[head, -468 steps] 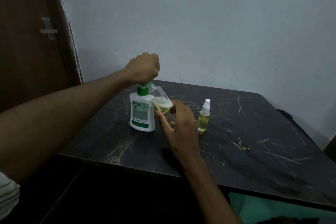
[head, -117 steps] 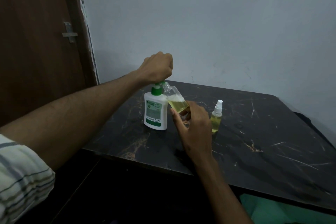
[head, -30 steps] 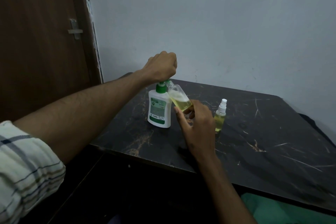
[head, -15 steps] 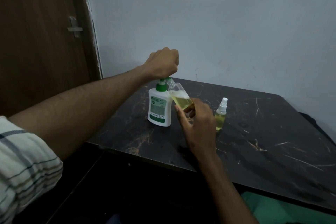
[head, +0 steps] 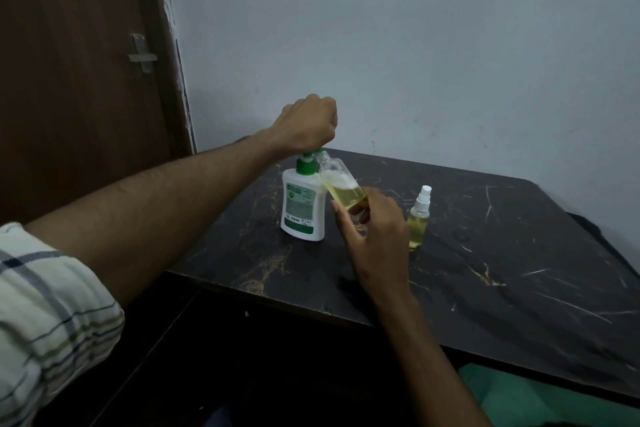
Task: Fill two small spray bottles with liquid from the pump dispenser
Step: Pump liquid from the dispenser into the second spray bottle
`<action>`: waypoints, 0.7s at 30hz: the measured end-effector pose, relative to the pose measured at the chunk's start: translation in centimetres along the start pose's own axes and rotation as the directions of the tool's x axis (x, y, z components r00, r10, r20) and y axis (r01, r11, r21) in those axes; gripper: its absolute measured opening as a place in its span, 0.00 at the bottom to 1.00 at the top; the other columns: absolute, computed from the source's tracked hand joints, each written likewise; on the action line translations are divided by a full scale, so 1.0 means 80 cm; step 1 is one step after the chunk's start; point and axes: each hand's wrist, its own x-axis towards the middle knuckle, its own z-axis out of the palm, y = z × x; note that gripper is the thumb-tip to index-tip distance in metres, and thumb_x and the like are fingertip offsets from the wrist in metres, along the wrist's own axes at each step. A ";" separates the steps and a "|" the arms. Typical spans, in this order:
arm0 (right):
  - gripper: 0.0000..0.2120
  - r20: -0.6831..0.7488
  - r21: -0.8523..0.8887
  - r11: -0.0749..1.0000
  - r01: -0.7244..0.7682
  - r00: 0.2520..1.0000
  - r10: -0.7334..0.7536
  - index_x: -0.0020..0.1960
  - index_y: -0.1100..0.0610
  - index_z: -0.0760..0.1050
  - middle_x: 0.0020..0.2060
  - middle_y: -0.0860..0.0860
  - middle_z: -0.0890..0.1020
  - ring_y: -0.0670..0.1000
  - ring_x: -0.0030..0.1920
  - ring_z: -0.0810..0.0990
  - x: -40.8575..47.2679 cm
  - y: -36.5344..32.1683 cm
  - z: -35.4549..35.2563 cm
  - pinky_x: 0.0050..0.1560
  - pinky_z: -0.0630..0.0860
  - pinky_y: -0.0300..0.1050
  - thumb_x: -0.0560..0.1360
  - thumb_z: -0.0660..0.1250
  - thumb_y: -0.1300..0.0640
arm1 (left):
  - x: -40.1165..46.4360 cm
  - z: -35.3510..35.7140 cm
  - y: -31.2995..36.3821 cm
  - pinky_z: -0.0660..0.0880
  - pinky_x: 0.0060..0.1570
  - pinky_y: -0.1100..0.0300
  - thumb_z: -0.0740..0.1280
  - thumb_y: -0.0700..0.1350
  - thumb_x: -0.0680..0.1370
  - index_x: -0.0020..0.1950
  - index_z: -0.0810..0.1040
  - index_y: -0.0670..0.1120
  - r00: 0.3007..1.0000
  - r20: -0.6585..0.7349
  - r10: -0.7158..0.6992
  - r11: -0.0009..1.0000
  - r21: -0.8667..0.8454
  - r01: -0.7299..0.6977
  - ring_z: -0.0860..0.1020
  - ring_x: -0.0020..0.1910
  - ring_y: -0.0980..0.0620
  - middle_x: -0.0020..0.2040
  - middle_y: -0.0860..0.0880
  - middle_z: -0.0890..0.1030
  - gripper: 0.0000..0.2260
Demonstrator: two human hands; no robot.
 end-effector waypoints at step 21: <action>0.16 -0.008 0.038 0.999 -0.001 1.000 0.001 0.55 0.53 0.77 0.43 0.45 0.76 0.47 0.43 0.74 0.000 -0.005 -0.002 0.42 0.74 0.43 0.80 0.67 0.40 | -0.003 -0.001 0.002 0.66 0.36 0.55 0.62 0.35 0.77 0.45 0.76 0.44 1.000 -0.011 -0.007 1.000 0.020 0.008 0.72 0.36 0.51 0.45 0.46 0.78 0.06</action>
